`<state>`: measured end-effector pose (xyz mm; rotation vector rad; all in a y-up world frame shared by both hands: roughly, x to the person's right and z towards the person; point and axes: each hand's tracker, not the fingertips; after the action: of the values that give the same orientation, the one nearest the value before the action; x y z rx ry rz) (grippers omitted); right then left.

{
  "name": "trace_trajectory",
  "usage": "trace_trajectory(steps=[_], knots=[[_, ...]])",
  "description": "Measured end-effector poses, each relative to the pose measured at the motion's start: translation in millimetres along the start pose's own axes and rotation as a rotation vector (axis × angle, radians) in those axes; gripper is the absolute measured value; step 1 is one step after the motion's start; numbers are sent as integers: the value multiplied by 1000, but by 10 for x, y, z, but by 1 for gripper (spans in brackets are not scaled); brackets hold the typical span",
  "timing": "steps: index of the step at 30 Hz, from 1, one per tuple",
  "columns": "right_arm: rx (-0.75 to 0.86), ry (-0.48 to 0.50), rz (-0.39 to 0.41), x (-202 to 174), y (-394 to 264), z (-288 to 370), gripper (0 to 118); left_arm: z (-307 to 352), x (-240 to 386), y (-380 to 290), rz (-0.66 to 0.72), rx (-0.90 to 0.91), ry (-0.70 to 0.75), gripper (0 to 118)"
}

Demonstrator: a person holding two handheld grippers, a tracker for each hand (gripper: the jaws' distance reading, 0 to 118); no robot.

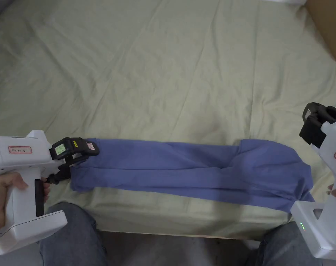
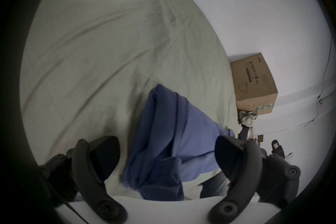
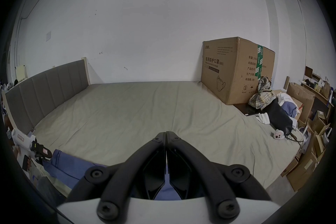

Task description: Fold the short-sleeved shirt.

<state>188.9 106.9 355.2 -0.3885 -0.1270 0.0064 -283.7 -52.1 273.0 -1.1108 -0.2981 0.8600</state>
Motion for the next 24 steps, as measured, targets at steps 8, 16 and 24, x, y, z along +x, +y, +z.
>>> trace_trajectory(steps=[8,16,24], knots=[[-22,6,17,-60,5,-42,0,-95,-136,420,-68,31,127,18],[-30,32,34,-101,-35,-35,0,47,443,458,-327,57,386,13],[15,38,1,26,-20,112,0,23,1675,32,-655,87,452,13]])
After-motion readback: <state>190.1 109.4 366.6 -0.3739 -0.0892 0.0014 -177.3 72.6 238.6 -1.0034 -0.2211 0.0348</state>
